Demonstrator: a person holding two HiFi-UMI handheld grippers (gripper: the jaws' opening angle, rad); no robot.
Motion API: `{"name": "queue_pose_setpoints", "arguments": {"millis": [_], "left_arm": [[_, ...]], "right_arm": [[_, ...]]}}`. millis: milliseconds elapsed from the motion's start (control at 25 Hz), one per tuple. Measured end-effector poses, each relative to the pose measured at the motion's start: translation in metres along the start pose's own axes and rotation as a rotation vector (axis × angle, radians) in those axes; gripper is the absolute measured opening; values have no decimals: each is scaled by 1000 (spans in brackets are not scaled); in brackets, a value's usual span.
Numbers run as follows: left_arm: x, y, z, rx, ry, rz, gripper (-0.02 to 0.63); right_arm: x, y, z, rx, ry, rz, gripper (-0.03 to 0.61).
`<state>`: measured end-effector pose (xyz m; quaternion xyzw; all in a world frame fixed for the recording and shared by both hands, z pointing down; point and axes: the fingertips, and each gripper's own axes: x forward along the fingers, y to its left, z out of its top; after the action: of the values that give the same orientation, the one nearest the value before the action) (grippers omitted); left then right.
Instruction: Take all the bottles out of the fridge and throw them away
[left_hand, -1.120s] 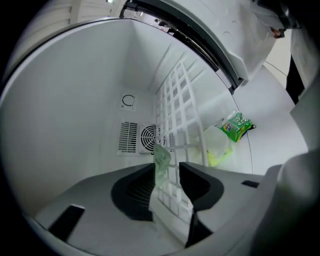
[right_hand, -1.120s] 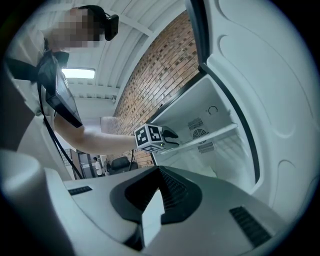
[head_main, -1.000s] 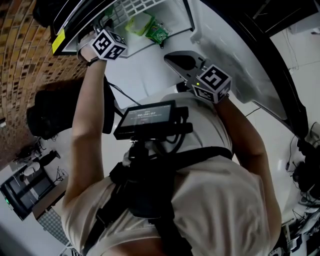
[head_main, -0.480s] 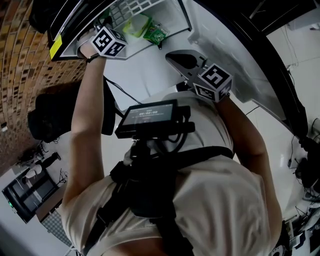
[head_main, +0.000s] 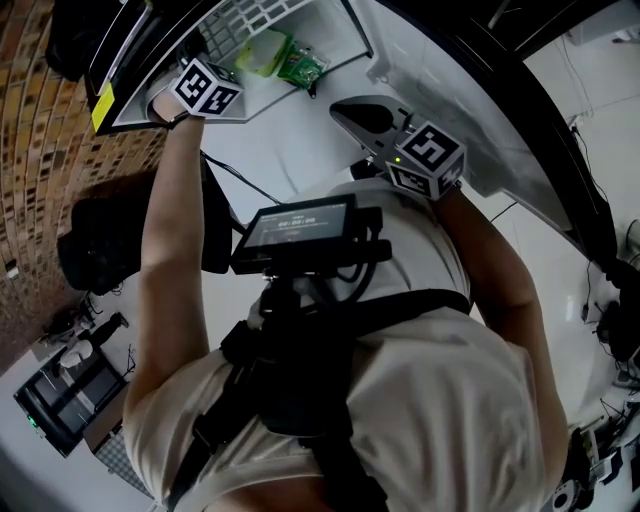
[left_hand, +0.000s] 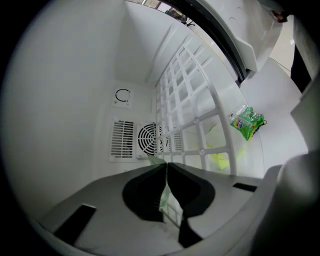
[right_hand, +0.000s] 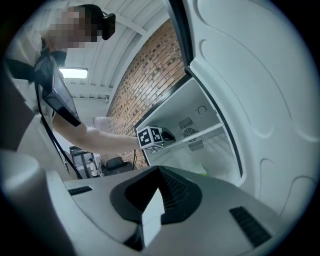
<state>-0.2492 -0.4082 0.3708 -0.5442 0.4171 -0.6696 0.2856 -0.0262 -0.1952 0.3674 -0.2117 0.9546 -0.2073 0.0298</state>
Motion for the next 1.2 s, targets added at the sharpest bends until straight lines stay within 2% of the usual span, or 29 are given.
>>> {"name": "queue_pose_setpoints", "arguments": {"millis": [360,560,760,960,1200], "left_arm": [[-45,17,13,-59,-81,108,11],[-80,16,19,-47,-132,156,11],[-119,6,31,-48,-218,167,11],[-152,-2,38,-107,-310,163,11],[-179,-6,37,-169,-359,177,11]], "right_arm": [[0,8,-1,-19,9,18,0],[3,17,-3,-30,11,33,0],[2,24,-3,-43,11,28,0],[5,35,-6,-45,17,30,0],[9,49,-11,-57,36,34,0]]}}
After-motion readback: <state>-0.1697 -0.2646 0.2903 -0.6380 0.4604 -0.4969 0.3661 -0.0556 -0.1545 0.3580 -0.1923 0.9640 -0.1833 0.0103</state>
